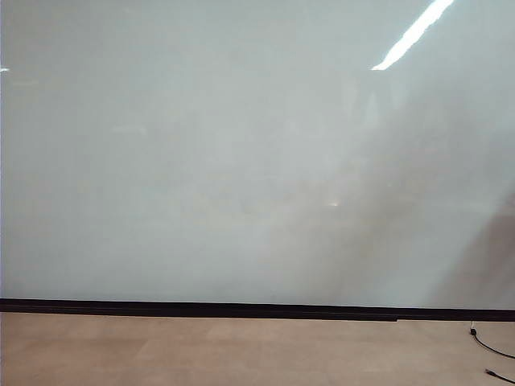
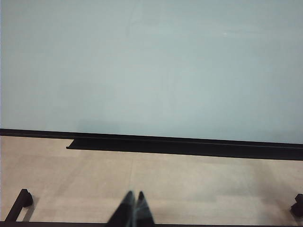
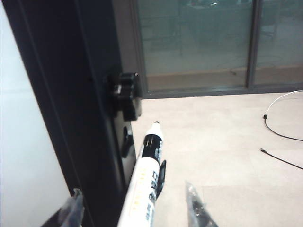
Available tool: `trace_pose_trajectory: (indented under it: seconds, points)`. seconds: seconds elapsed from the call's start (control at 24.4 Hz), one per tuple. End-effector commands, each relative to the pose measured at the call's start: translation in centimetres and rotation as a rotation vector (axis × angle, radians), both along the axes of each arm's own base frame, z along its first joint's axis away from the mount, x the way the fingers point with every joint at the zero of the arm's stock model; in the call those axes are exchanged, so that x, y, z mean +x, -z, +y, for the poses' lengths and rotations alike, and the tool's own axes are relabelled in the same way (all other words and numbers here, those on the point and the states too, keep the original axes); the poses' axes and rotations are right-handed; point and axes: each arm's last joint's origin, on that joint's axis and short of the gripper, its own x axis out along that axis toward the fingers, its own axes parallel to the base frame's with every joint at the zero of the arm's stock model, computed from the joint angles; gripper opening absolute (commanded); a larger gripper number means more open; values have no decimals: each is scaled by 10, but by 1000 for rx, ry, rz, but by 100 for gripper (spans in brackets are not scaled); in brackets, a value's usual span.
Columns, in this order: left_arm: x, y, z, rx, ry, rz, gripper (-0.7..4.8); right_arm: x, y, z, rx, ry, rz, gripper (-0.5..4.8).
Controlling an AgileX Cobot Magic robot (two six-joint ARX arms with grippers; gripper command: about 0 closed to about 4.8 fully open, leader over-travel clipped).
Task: Pick up the pen on the shelf to the right of the whiteboard and write the letter Z.
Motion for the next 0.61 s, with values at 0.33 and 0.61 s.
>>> trace_pose_trajectory:
  seconds: [0.33,0.61]
  points:
    - [0,-2,0,4,1,-13,-4,0,-2,0,-5,1,-2,250]
    - [0,-2,0,4,1,-13,-4,0,-2,0,-5,1,-3,229]
